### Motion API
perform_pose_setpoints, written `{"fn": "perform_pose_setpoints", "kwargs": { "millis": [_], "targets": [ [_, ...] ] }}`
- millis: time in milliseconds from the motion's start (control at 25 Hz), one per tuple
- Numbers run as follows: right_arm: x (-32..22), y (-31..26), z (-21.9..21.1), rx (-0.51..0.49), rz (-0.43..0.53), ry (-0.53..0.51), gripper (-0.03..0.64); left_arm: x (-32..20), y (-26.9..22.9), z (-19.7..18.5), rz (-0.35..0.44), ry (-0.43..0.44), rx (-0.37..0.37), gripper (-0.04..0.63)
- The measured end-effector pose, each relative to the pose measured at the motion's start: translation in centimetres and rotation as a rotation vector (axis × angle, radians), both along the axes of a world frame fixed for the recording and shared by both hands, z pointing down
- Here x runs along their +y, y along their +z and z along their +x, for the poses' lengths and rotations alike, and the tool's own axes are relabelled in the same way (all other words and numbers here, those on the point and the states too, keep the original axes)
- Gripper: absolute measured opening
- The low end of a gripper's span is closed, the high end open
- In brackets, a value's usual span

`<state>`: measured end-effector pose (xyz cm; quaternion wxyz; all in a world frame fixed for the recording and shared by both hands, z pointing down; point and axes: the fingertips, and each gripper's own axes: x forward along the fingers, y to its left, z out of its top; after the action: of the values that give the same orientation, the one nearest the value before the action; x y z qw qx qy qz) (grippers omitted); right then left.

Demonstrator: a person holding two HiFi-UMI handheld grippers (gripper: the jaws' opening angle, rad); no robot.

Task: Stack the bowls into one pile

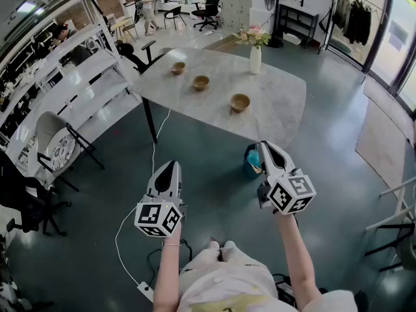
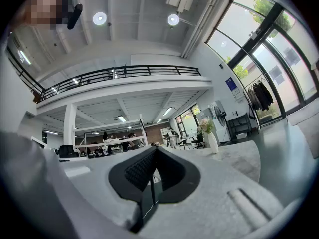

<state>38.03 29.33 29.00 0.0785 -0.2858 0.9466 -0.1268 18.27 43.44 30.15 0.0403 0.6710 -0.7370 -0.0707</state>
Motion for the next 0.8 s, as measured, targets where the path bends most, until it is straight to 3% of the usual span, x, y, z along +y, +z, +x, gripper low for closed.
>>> {"fn": "perform_pose_setpoints", "kwargs": {
  "millis": [200, 480, 800],
  "targets": [
    [-0.3, 0.5, 0.5, -0.012, -0.013, -0.013, 0.005, -0.5, 0.4, 0.8, -0.008, 0.006, 0.003, 0.0],
    [-1.4, 2.2, 1.8, -0.032, -0.103, -0.043, 0.006, -1.3, 1.2, 2.7, -0.014, 0.019, 0.028, 0.0],
    [-3.0, 4.5, 0.6, 0.011, -0.169, -0.069, 0.02, -2.6, 3.6, 2.7, -0.074, 0.028, 0.068, 0.0]
  ]
}}
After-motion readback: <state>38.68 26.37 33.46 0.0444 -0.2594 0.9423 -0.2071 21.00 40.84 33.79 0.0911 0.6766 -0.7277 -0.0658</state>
